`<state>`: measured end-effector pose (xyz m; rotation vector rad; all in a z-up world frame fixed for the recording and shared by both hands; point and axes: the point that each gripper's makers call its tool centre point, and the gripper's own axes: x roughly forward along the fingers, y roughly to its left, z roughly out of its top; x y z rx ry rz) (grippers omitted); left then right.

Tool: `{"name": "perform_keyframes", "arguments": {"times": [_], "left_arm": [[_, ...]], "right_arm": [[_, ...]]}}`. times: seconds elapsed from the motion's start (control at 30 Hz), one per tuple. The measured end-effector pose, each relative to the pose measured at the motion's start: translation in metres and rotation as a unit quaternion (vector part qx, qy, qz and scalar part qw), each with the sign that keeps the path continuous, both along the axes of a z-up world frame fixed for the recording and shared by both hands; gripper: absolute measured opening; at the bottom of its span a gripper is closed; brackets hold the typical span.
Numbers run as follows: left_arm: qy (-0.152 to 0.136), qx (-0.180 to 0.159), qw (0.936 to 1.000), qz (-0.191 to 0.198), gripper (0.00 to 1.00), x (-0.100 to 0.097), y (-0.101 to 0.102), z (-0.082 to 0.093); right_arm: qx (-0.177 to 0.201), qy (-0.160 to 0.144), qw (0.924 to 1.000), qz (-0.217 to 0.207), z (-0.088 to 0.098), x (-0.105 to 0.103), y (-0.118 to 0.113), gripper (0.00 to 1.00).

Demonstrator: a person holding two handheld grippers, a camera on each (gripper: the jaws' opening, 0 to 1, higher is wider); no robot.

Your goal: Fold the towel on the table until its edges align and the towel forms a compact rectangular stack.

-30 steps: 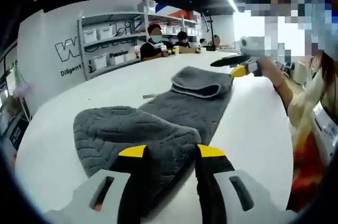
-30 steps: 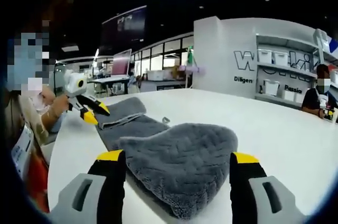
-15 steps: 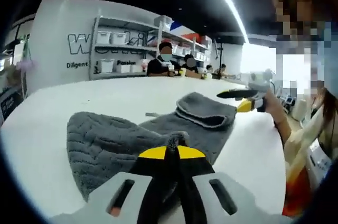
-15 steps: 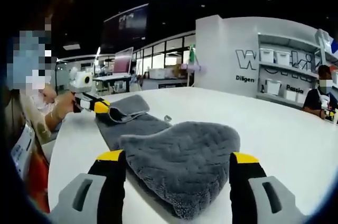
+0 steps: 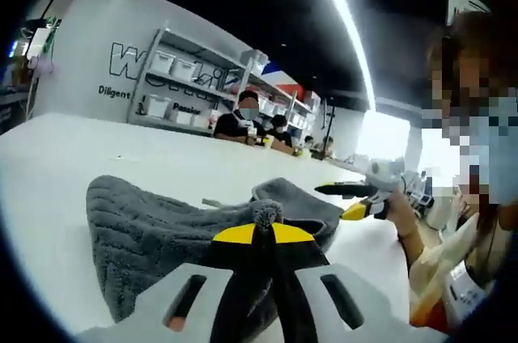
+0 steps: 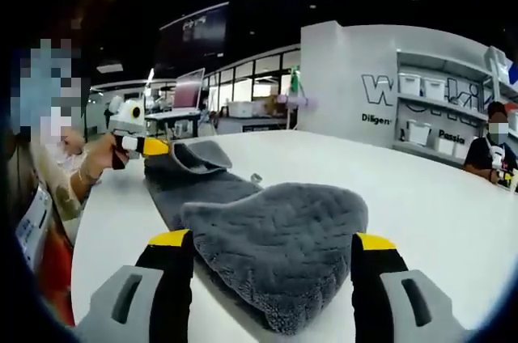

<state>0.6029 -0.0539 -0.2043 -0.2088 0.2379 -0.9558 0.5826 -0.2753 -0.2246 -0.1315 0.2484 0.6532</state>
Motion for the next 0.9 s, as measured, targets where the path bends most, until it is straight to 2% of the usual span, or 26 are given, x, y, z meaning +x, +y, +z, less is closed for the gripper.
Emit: {"name": "perform_keyframes", "arguments": {"times": [0.1, 0.23, 0.37, 0.47, 0.53, 0.77, 0.83, 0.9], "left_arm": [[0.009, 0.009, 0.9999, -0.007, 0.04, -0.004, -0.004, -0.009], [0.014, 0.008, 0.9998, -0.013, 0.04, -0.006, -0.005, -0.010], [0.017, 0.008, 0.9993, -0.033, 0.04, -0.015, -0.014, -0.009], [0.014, 0.011, 0.9987, -0.048, 0.04, -0.022, -0.020, -0.008], [0.015, 0.011, 0.9983, -0.055, 0.04, -0.024, -0.022, -0.008], [0.024, 0.026, 0.9973, -0.064, 0.04, -0.024, -0.023, -0.020], [0.030, 0.049, 0.9963, -0.064, 0.05, -0.024, -0.023, -0.030], [0.026, 0.082, 0.9944, -0.061, 0.08, -0.022, -0.020, -0.041]], "right_arm": [[-0.005, 0.000, 1.0000, 0.003, -0.001, -0.001, 0.002, 0.80], [-0.021, 0.001, 0.9997, 0.008, -0.004, -0.001, 0.005, 0.80], [-0.060, 0.001, 0.9982, 0.000, -0.011, 0.000, 0.000, 0.79], [-0.106, -0.006, 0.9943, -0.005, -0.016, 0.002, -0.003, 0.79], [-0.115, -0.007, 0.9933, 0.000, -0.018, 0.001, 0.000, 0.79], [-0.089, 0.002, 0.9960, 0.015, -0.017, -0.001, 0.004, 0.79], [-0.088, 0.000, 0.9960, 0.013, -0.016, -0.001, 0.003, 0.80], [-0.069, -0.004, 0.9974, 0.018, -0.011, -0.001, 0.005, 0.80]]}}
